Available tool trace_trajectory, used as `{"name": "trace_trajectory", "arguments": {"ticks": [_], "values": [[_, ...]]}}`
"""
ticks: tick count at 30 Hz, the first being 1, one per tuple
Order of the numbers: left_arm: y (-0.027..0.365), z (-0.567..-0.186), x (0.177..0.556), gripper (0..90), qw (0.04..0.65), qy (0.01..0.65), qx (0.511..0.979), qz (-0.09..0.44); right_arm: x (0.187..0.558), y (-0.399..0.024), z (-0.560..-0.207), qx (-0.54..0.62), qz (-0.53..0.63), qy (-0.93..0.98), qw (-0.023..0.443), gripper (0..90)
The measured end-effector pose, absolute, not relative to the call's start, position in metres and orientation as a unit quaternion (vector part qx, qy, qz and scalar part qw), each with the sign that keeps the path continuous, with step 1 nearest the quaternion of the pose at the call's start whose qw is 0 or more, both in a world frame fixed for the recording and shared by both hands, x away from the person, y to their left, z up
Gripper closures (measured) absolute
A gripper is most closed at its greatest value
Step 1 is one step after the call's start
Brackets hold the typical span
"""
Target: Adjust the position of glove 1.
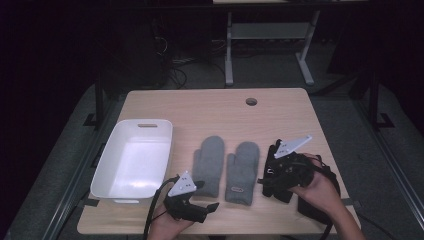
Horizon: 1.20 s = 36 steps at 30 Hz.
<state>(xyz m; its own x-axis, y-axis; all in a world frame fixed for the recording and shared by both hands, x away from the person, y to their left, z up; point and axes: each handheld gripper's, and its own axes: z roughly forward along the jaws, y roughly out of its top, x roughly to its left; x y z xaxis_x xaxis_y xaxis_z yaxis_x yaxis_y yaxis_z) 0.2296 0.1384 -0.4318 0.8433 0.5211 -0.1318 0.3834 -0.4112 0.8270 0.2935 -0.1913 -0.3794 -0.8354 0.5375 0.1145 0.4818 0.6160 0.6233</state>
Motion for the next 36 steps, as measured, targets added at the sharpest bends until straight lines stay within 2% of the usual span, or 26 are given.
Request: {"name": "trace_trajectory", "arguments": {"ticks": [12, 21, 30, 36], "values": [[0.142, -0.432, 0.230, 17.3, 0.476, 0.281, 0.831, 0.070, 0.330, -0.147, -0.383, 0.242, 0.306, 0.921, 0.023, 31.1], [0.145, -0.429, 0.231, 17.3, 0.478, 0.283, 0.829, 0.072, 0.349, -0.132, -0.392, 0.238, 0.289, 0.927, 0.009, 33.2], [0.146, -0.430, 0.232, 17.3, 0.481, 0.288, 0.825, 0.068, 0.361, -0.120, -0.412, 0.242, 0.246, 0.938, 0.001, 38.1], [0.146, -0.430, 0.232, 17.3, 0.477, 0.292, 0.826, 0.073, 0.366, -0.112, -0.430, 0.234, 0.212, 0.949, 0.001, 45.1]]}}
